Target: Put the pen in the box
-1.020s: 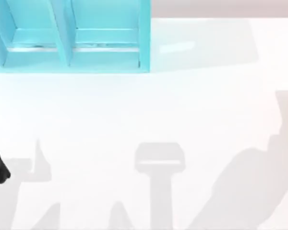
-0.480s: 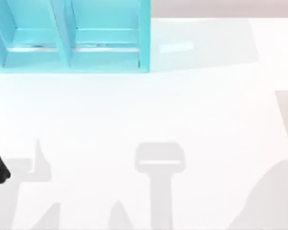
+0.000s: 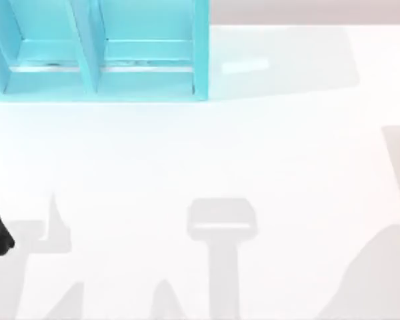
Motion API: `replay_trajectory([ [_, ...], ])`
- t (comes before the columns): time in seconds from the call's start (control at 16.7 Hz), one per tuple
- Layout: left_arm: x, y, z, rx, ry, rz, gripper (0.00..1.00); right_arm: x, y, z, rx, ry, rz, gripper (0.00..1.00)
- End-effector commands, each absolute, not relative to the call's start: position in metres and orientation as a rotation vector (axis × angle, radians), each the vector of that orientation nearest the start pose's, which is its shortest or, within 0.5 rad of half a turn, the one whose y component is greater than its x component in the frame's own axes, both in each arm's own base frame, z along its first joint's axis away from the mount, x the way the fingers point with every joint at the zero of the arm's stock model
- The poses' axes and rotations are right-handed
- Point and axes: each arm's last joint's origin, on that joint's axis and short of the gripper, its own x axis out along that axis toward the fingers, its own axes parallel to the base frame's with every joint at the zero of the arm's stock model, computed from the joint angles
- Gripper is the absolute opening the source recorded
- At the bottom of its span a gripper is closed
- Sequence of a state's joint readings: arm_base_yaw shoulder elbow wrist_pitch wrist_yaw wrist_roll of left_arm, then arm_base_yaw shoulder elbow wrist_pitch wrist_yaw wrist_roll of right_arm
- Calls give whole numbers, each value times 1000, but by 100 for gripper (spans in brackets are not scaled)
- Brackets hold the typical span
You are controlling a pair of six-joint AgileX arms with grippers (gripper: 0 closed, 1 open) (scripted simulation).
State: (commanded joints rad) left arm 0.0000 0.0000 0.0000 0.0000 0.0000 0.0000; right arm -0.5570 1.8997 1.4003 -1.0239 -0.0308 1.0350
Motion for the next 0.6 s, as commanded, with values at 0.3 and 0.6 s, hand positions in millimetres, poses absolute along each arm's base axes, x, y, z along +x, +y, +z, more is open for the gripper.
replay_trajectory([
  [0.3, 106, -1, 160, 0, 0, 0, 100, 307, -187, 186, 1248, 1162, -1177, 100],
  [0.6, 106, -1, 160, 0, 0, 0, 100, 307, -187, 186, 1248, 1162, -1177, 100],
])
